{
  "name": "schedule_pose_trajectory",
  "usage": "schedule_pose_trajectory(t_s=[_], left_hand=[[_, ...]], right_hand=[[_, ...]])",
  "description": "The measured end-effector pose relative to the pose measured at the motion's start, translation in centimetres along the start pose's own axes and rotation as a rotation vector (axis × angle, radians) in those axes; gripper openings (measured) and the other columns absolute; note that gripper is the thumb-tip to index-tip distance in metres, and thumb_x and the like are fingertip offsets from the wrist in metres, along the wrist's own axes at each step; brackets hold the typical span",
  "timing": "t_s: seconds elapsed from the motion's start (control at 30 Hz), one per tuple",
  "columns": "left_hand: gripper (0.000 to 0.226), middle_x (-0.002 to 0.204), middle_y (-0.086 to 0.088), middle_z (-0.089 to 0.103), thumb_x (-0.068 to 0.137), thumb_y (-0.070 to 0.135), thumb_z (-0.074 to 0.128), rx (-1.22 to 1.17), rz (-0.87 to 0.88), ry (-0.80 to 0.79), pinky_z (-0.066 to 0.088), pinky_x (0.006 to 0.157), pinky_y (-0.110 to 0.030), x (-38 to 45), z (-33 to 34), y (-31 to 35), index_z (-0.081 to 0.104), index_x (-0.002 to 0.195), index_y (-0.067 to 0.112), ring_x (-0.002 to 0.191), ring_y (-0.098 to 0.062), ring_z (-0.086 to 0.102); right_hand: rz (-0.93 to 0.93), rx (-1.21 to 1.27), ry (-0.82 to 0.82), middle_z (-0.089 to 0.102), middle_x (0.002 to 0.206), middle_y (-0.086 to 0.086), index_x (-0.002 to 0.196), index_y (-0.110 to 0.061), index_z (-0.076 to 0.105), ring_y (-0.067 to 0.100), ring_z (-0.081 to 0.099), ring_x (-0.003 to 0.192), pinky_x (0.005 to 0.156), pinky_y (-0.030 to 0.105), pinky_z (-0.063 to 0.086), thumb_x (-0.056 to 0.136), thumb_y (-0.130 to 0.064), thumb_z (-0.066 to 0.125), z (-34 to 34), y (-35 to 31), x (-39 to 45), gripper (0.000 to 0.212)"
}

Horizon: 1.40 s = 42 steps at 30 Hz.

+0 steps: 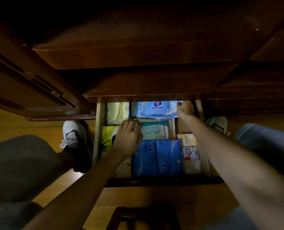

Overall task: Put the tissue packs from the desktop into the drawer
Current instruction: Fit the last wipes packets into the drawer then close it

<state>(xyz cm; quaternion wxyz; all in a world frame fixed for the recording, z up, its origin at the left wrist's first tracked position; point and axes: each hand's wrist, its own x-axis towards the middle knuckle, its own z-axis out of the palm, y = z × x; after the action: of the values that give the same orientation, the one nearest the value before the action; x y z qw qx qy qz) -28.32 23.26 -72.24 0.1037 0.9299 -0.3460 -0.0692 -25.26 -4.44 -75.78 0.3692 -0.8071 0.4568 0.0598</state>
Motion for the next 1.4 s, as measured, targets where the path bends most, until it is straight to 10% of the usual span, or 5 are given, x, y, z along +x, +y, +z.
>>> schedule_pose_trajectory(t_s=[0.17, 0.37, 0.8, 0.97, 1.4], left_hand=[[0.069, 0.149, -0.011, 0.042, 0.096, 0.047, 0.05, -0.022, -0.034, -0.351, 0.029, 0.114, -0.046, 6.6, 0.6, 1.2, 0.028, 0.153, 0.015, 0.138, -0.03, 0.037], [0.087, 0.138, -0.014, 0.05, 0.073, 0.059, 0.077, 0.058, -0.095, -0.722, 0.045, 0.101, -0.047, 11.7, 2.7, 1.5, 0.044, 0.14, 0.016, 0.124, -0.034, 0.048], [0.058, 0.091, 0.001, 0.057, 0.082, 0.058, 0.069, 0.053, -0.062, -0.331, 0.03, 0.051, -0.023, 7.4, -2.8, 1.5, 0.046, 0.121, 0.02, 0.072, -0.014, 0.051], [0.065, 0.087, 0.005, 0.06, 0.076, 0.067, 0.069, -0.019, -0.07, -0.207, 0.051, 0.061, -0.033, 6.3, -5.7, 1.0, 0.048, 0.121, 0.026, 0.071, -0.015, 0.06], [0.075, 0.098, 0.004, 0.068, 0.069, 0.065, 0.078, -0.123, -0.27, -0.011, 0.033, 0.049, -0.015, 0.4, -9.9, -5.1, 0.055, 0.123, 0.018, 0.07, -0.006, 0.055]], right_hand=[[-0.013, -0.03, -0.074, 0.059, 0.136, 0.02, 0.136, -0.003, 0.052, 0.036, 0.06, 0.122, 0.09, 0.035, 0.048, 0.093, -0.009, 0.068, 0.9, 1.4, 0.4, 0.046], [-0.211, -0.028, -0.066, 0.048, 0.143, 0.014, 0.145, -0.011, 0.041, 0.031, 0.052, 0.13, 0.105, 0.042, 0.049, 0.085, -0.004, 0.074, 1.4, 3.4, -0.3, 0.069], [-0.041, 0.016, -0.093, 0.053, 0.145, 0.013, 0.143, -0.014, 0.052, 0.034, 0.052, 0.133, 0.105, 0.037, 0.045, 0.094, 0.003, 0.057, 0.1, 1.1, 0.1, 0.052], [0.008, 0.057, -0.157, 0.057, 0.139, 0.017, 0.142, -0.012, 0.051, 0.035, 0.057, 0.123, 0.102, 0.044, 0.051, 0.105, -0.013, 0.049, -1.4, 2.2, -0.8, 0.036], [-0.22, -0.43, -0.271, 0.05, 0.14, 0.013, 0.146, -0.029, 0.046, 0.036, 0.053, 0.125, 0.095, 0.038, 0.052, 0.09, -0.019, 0.07, -2.9, 4.1, -6.1, 0.061]])
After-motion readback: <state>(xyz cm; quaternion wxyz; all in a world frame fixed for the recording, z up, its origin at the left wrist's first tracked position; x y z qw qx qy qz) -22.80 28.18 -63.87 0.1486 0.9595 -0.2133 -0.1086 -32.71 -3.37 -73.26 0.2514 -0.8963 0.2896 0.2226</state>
